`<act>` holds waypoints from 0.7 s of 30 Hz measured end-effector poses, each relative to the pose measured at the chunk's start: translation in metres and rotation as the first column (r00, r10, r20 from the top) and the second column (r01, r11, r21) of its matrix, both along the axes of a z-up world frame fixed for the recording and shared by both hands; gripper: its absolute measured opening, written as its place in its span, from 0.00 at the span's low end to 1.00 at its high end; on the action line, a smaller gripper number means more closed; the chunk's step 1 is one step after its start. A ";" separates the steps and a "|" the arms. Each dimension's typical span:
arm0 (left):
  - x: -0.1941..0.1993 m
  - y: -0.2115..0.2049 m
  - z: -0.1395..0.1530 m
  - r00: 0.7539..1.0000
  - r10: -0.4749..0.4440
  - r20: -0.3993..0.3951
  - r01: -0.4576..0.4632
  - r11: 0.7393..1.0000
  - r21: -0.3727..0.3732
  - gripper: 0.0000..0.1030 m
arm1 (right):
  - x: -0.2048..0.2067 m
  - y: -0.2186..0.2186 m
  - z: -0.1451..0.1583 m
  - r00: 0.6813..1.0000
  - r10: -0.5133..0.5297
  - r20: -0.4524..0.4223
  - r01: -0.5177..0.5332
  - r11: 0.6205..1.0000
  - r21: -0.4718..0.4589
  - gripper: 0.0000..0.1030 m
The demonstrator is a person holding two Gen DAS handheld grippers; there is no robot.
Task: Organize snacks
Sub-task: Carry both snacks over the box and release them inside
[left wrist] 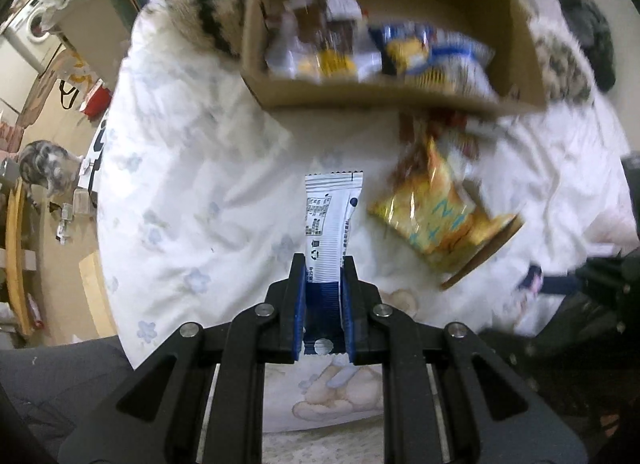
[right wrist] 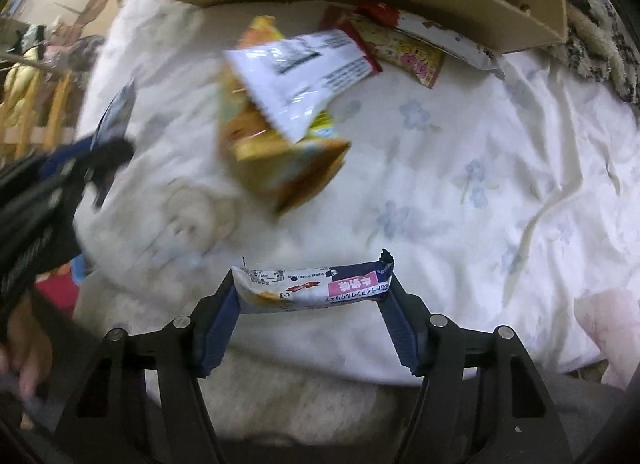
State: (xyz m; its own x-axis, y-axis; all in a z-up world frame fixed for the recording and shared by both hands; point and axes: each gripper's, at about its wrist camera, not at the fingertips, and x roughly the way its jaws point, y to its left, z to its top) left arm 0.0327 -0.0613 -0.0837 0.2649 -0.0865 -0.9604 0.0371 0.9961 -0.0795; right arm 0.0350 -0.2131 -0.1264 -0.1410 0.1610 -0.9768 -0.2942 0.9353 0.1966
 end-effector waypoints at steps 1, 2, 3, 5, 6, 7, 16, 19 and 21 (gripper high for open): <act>0.002 0.001 0.005 1.000 0.008 0.022 -0.008 1.000 -0.008 0.12 | 0.001 -0.002 0.010 1.000 0.006 0.005 -0.006 1.000 0.017 0.67; 0.011 -0.003 0.014 0.998 0.016 0.054 -0.016 1.000 -0.008 0.12 | 0.000 -0.002 0.020 1.000 0.008 0.016 -0.009 0.999 0.036 0.67; 0.014 -0.002 0.021 0.997 0.022 0.076 -0.021 1.000 -0.013 0.12 | 0.001 -0.008 0.029 0.999 0.004 0.035 -0.007 0.998 0.060 0.67; 0.028 0.004 0.033 0.993 0.032 0.115 -0.027 0.999 -0.045 0.12 | 0.005 -0.021 0.048 0.995 -0.025 0.092 0.012 0.990 0.138 0.67; 0.037 0.006 0.036 0.991 0.028 0.128 -0.020 0.998 -0.063 0.12 | 0.011 -0.027 0.059 0.990 -0.048 0.131 0.024 0.984 0.178 0.67; 0.042 0.004 0.043 0.990 0.023 0.141 -0.012 0.997 -0.073 0.12 | 0.017 -0.034 0.069 0.982 -0.078 0.173 0.042 0.978 0.204 0.67; 0.089 -0.020 0.069 0.975 -0.037 0.218 0.053 0.996 -0.067 0.13 | 0.070 -0.068 0.095 0.888 -0.323 0.327 0.188 0.904 0.384 0.67; 0.110 -0.030 0.066 0.977 -0.052 0.208 0.064 0.997 -0.052 0.13 | 0.096 -0.076 0.096 0.864 -0.384 0.327 0.229 0.876 0.424 0.67; 0.122 -0.038 0.060 0.976 -0.072 0.206 0.080 0.996 -0.031 0.13 | 0.108 -0.075 0.087 0.855 -0.415 0.310 0.253 0.857 0.448 0.68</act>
State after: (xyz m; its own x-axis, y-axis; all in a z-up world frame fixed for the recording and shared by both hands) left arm 0.1545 -0.0997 -0.0237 0.4461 -0.1499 -0.8824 0.1322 0.9861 -0.1007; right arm 0.1435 -0.2884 -0.0390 0.3617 0.4942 -0.7905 -0.1034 0.8640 0.4928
